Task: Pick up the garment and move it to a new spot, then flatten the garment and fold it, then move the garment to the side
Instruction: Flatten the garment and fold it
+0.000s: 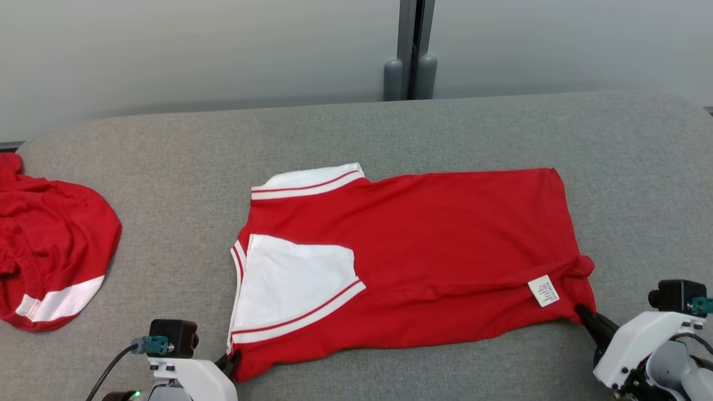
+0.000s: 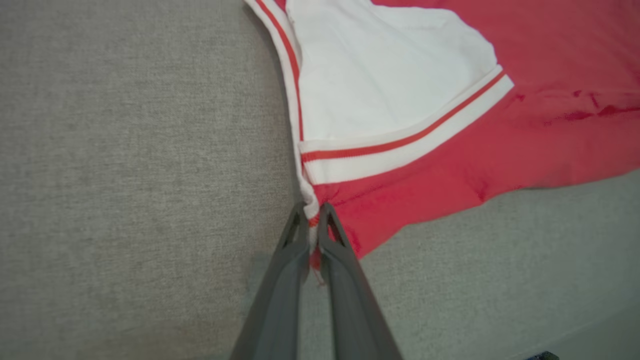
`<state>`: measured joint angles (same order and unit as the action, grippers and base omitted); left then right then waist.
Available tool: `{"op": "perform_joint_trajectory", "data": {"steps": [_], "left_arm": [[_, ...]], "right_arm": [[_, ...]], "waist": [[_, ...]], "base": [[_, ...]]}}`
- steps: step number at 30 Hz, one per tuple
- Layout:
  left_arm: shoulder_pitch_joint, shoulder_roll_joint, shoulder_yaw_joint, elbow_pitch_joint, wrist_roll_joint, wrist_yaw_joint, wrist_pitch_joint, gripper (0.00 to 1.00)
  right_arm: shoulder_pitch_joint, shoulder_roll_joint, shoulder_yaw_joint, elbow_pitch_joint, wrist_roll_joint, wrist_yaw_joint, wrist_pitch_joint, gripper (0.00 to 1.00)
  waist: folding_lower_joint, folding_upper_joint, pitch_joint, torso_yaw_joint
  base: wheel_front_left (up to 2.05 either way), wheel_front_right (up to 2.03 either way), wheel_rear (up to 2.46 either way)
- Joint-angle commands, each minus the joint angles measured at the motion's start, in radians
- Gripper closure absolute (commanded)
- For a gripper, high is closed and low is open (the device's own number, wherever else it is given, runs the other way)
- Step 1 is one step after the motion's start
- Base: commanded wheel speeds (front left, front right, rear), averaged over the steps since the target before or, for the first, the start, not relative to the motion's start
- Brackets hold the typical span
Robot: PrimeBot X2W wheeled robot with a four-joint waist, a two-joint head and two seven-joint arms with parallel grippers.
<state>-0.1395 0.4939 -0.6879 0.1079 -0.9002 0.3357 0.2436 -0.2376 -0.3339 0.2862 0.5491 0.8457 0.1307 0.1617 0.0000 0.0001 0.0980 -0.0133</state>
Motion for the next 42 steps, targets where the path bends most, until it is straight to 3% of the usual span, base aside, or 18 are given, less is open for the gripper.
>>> {"op": "perform_joint_trajectory", "data": {"steps": [1,13,26,27,28,29,30,42], "left_arm": [[0.026,0.027,-0.008,-0.026,-0.009,0.002,0.026,1.0],[0.129,0.148,-0.036,-0.175,-0.041,0.048,0.157,1.0],[0.159,0.184,-0.043,-0.209,-0.051,0.079,0.2,1.0],[0.16,0.183,-0.042,-0.209,-0.053,0.081,0.201,0.82],[0.161,0.182,-0.041,-0.208,-0.054,0.084,0.203,0.49],[0.161,0.182,-0.041,-0.206,-0.053,0.087,0.202,0.0],[0.16,0.182,-0.041,-0.206,-0.053,0.087,0.204,0.0],[0.052,0.179,0.016,-0.227,0.07,0.119,0.046,0.0]], "right_arm": [[0.039,-0.024,-0.001,-0.019,0.021,0.0,0.031,1.0],[0.243,-0.072,-0.108,-0.176,0.02,0.0,0.221,1.0],[0.375,0.048,-0.288,-0.331,-0.129,0.0,0.405,1.0],[0.376,0.058,-0.302,-0.339,-0.142,0.0,0.411,0.97],[0.379,0.066,-0.312,-0.349,-0.155,0.0,0.417,0.67],[0.382,0.076,-0.326,-0.356,-0.167,0.0,0.422,0.05],[0.385,0.087,-0.337,-0.363,-0.179,0.0,0.431,0.0],[0.363,0.169,-0.432,-0.526,-0.224,0.0,0.445,0.0]], "waist": [[0.0,-0.0001,-0.036,0.007],[0.0,-0.0001,-0.086,0.013],[0.0,-0.0001,-0.078,-0.001],[0.0,-0.0001,-0.077,-0.001],[0.0,-0.0001,-0.076,-0.001],[0.0,-0.0001,-0.076,-0.002],[0.0,-0.0001,-0.074,-0.002],[0.0,-0.0001,-0.051,-0.002]], "base": [[0.0,0.0,0.0],[0.0,0.0,0.0],[0.0,0.0,0.0],[0.0,0.0,0.0],[0.0,0.0,0.0],[0.0,0.0,0.0],[0.0,0.0,0.0],[0.0,0.0,0.0]]}}
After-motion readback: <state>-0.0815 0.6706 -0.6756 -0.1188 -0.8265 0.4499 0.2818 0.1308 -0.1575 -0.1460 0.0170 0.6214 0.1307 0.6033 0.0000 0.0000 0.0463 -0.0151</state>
